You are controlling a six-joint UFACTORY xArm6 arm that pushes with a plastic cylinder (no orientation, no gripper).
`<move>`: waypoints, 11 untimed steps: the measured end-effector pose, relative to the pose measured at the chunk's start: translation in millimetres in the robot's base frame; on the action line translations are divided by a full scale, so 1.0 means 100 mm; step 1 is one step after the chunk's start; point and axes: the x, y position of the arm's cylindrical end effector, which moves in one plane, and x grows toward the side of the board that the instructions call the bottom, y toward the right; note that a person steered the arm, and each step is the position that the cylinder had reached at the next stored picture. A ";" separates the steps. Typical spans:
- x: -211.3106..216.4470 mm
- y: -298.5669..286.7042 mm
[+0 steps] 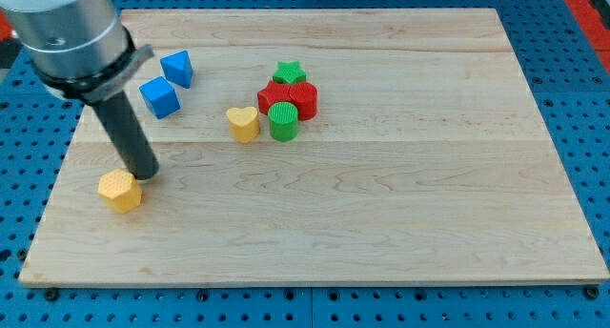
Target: Place both the yellow blocks at the bottom left side of the board
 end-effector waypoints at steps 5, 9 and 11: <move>-0.99 1.32; 0.13 0.37; 0.07 -0.15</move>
